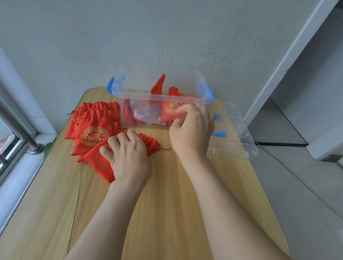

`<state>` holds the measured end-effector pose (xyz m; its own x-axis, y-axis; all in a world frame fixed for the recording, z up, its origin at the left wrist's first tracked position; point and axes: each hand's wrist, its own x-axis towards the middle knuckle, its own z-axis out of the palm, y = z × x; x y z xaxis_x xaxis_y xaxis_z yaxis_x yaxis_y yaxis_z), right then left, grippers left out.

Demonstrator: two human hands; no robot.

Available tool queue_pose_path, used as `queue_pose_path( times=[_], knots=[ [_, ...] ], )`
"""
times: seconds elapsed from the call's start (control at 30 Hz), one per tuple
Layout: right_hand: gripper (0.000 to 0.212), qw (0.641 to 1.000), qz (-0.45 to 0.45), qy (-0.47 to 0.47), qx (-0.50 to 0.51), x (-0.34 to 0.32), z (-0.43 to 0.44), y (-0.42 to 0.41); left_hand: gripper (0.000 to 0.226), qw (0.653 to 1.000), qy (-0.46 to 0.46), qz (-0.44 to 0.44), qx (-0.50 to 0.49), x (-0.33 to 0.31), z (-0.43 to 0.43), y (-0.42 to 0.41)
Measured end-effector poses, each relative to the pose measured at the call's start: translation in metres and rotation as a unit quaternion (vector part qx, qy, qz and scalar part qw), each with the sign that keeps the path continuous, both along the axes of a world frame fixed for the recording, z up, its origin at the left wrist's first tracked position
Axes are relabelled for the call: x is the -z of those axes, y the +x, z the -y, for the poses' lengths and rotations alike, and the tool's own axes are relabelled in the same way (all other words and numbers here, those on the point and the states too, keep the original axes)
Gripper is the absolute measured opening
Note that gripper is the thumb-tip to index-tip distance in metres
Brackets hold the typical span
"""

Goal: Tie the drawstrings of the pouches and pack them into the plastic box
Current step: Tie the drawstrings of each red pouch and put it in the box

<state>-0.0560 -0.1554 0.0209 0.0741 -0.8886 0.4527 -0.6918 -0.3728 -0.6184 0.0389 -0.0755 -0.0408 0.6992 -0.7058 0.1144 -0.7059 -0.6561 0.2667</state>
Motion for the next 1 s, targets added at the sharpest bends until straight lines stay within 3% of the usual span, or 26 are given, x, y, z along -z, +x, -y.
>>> queue_pose_path(
  times=[0.2,0.33,0.47,0.57,0.7,0.87,1.0],
  knots=[
    [0.025,0.981,-0.008,0.196,-0.016,0.013,-0.030,-0.021,0.015,1.000,0.002,-0.021,-0.014,-0.007,-0.004,-0.005],
    [0.023,0.956,0.036,0.290,-0.026,0.017,-0.040,-0.035,0.017,0.999,-0.051,-0.017,0.003,-0.012,-0.006,-0.008],
    [0.025,0.938,0.074,0.335,-0.045,0.023,-0.043,-0.046,0.014,0.978,-0.177,-0.103,0.041,-0.022,-0.006,-0.019],
    [0.029,0.912,0.160,0.370,-0.072,0.026,-0.048,-0.046,0.015,0.932,-0.249,-0.259,0.045,-0.032,-0.004,-0.026],
    [0.031,0.888,0.281,0.354,-0.088,0.024,-0.044,-0.043,0.017,0.843,-0.289,-0.450,0.054,-0.040,0.001,-0.031],
    [0.017,0.894,0.327,0.280,-0.123,0.014,-0.035,-0.043,0.031,0.784,-0.298,-0.537,0.086,-0.048,0.006,-0.031],
    [0.018,0.893,0.345,0.272,-0.099,0.010,-0.032,-0.044,0.041,0.707,-0.374,-0.600,0.030,-0.046,0.014,-0.026]
  ],
)
